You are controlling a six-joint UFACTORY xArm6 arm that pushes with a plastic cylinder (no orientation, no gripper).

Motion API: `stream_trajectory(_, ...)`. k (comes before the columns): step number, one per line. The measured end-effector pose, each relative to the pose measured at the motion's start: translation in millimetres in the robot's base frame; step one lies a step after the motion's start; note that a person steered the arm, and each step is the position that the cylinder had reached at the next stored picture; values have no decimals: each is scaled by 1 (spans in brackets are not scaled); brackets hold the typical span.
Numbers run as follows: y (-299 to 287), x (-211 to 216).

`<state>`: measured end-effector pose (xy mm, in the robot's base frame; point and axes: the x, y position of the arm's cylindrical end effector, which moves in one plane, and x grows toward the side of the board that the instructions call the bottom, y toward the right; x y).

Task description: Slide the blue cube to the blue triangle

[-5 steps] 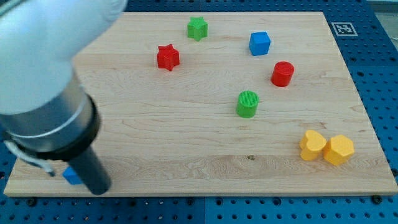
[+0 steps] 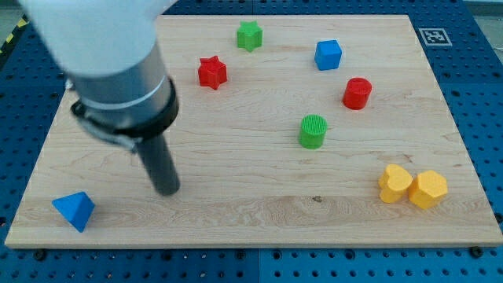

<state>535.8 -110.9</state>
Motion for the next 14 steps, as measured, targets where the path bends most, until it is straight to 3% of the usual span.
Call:
stream_trajectory(2, 27, -103)
stream_trajectory(5, 155, -116)
stream_trajectory(6, 178, -117)
stream_trajectory(9, 231, -180)
stream_trajectory(11, 304, -187)
stream_trajectory(12, 317, -220)
stream_trajectory(14, 302, -233)
